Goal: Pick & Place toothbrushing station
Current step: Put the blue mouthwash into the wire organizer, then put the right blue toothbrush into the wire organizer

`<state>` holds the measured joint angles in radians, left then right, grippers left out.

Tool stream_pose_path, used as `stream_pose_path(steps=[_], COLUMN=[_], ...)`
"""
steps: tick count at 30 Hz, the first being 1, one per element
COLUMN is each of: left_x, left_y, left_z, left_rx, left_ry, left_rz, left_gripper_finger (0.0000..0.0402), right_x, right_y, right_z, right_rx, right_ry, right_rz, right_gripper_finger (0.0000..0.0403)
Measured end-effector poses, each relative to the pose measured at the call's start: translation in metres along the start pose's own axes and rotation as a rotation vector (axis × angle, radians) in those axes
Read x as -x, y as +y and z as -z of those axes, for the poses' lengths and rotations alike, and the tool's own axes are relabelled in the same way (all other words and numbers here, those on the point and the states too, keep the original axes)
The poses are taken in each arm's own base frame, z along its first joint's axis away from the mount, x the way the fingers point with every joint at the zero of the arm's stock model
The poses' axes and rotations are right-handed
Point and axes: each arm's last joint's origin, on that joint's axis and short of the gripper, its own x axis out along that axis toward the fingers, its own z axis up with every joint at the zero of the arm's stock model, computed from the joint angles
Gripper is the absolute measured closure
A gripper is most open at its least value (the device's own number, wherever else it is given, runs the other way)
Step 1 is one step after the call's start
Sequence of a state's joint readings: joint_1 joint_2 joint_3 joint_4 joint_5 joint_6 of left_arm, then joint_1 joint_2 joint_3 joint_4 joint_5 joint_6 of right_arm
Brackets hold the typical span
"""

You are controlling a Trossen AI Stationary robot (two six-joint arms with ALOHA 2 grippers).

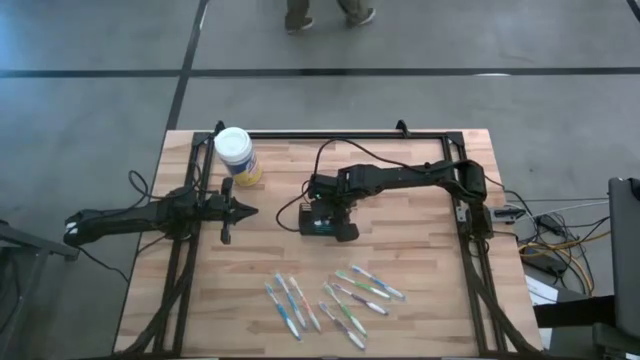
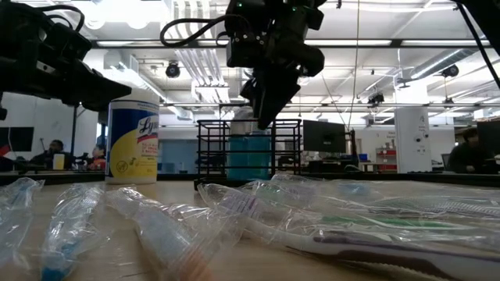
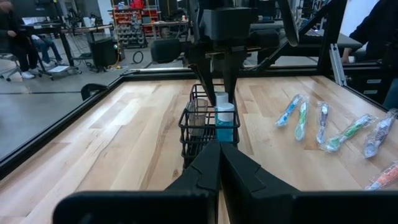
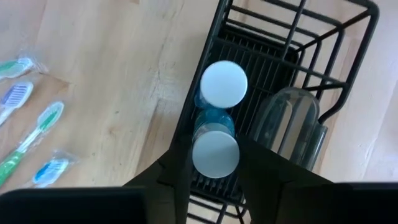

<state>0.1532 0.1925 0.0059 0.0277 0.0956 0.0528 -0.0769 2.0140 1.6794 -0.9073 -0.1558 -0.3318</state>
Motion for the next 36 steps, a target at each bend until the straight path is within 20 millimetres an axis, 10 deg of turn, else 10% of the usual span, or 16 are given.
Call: stream_pose_path(steps=[16,28,36], left_x=[0.0,0.0,0.0], left_y=[0.0,0.0,0.0], left_z=[0.0,0.0,0.0], left_rx=[0.001,0.033,0.036], left_ry=[0.0,0.0,0.0], left_rz=[0.0,0.0,-0.001], left_gripper_finger=[0.039,0.039,0.039], right_x=[0.022,0.139,0.217], right_y=[0.004,0.028,0.057], right_z=[0.002,0.027,0.083], right_rx=[0.005,0.042,0.133], right_ry=[-0.017,-0.225,-0.823], right_rz=[0.006,0.082,0.198], right_gripper_finger=[0.0215,0.023,0.0278])
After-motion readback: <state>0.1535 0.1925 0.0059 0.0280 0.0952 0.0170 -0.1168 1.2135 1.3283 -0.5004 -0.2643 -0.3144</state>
